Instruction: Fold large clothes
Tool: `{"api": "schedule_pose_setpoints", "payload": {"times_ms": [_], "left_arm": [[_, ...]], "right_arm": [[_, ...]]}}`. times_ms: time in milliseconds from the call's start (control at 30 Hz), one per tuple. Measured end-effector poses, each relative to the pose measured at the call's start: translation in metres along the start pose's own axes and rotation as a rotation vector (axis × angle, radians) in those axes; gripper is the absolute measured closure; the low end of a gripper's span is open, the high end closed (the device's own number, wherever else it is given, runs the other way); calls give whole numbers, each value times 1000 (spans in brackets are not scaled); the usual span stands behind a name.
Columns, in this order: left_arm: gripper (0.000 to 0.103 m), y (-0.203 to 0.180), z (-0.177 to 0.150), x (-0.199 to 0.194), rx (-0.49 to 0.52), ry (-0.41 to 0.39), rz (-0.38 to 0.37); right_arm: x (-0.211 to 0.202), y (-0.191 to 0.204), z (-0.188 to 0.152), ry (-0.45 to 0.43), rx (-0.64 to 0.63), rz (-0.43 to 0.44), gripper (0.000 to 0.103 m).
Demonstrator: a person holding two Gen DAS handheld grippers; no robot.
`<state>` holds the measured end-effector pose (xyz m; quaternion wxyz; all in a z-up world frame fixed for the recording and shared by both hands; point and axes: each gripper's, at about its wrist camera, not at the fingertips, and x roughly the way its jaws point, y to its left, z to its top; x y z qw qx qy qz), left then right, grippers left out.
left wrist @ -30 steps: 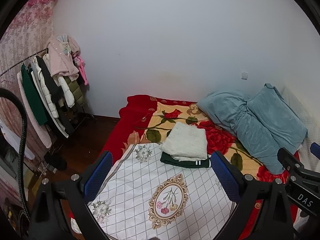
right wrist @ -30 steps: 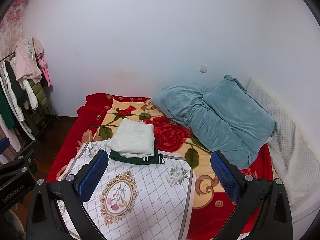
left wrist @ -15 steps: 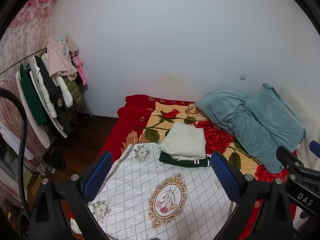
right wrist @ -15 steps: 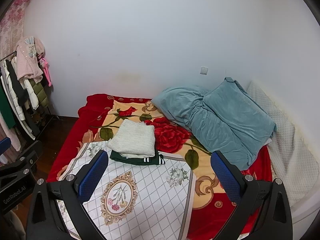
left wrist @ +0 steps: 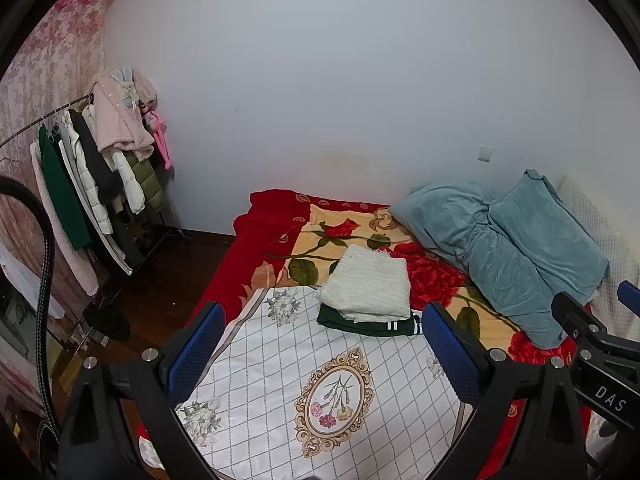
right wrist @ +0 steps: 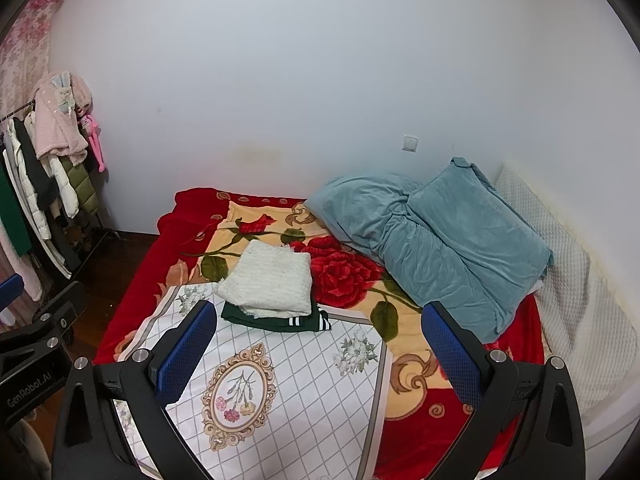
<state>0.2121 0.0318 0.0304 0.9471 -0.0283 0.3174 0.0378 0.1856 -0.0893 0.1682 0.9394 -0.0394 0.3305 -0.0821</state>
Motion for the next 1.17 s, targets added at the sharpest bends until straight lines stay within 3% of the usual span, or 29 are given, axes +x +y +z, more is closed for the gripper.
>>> {"api": "schedule_pose_setpoints", "payload": {"times_ms": [1167], "left_arm": [[3,0,9,-4,1,-15,9]], "right_arm": [[2,-2,11,-6,2,-3,0]]}}
